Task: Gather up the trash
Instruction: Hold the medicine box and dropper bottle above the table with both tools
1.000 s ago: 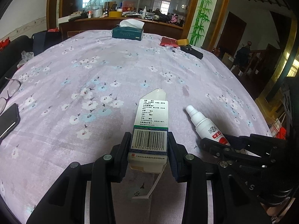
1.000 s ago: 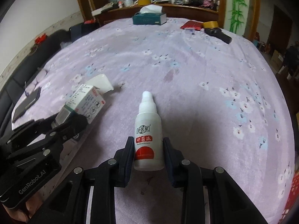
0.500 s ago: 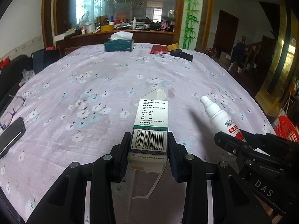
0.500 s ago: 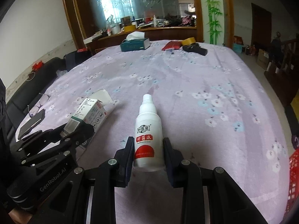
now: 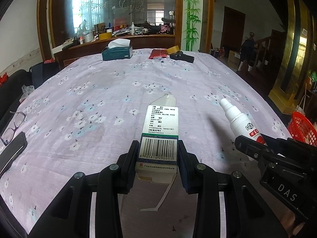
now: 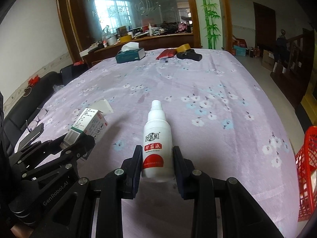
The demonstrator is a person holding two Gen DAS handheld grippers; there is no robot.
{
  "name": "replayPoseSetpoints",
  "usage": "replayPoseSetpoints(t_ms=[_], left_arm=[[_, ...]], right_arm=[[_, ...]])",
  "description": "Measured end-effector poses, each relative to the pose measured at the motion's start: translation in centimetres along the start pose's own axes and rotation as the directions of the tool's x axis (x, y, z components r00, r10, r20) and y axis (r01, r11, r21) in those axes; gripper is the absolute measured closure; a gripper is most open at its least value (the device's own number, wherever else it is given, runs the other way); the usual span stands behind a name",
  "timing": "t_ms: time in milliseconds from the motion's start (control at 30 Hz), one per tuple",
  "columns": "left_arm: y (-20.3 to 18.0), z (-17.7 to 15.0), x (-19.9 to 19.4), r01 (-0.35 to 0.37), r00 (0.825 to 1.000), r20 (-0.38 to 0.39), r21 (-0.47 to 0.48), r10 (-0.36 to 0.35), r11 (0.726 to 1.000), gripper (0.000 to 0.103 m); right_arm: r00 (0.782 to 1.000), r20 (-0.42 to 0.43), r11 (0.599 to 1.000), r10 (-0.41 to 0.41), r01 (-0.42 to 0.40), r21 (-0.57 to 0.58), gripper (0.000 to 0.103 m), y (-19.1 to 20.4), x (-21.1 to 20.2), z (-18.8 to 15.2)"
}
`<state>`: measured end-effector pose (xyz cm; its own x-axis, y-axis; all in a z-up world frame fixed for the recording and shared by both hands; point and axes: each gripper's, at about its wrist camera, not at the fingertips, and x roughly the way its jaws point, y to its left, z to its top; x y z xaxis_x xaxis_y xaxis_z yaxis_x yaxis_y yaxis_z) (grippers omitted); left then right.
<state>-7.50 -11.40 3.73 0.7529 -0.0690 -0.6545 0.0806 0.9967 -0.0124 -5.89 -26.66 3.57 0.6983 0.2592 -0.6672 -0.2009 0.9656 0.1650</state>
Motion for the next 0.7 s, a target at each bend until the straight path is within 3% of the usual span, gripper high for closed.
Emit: replayPoseSetpoints(t_ms=[700], left_arm=[[-2.3, 0.1, -0.2, 0.049, 0.999, -0.006, 0.036, -0.049, 0.998, 0.068]], right_arm=[[0.998, 0.018, 0.997, -0.057, 0.056, 0.060, 0.071, -2.9, -1.1, -0.5]])
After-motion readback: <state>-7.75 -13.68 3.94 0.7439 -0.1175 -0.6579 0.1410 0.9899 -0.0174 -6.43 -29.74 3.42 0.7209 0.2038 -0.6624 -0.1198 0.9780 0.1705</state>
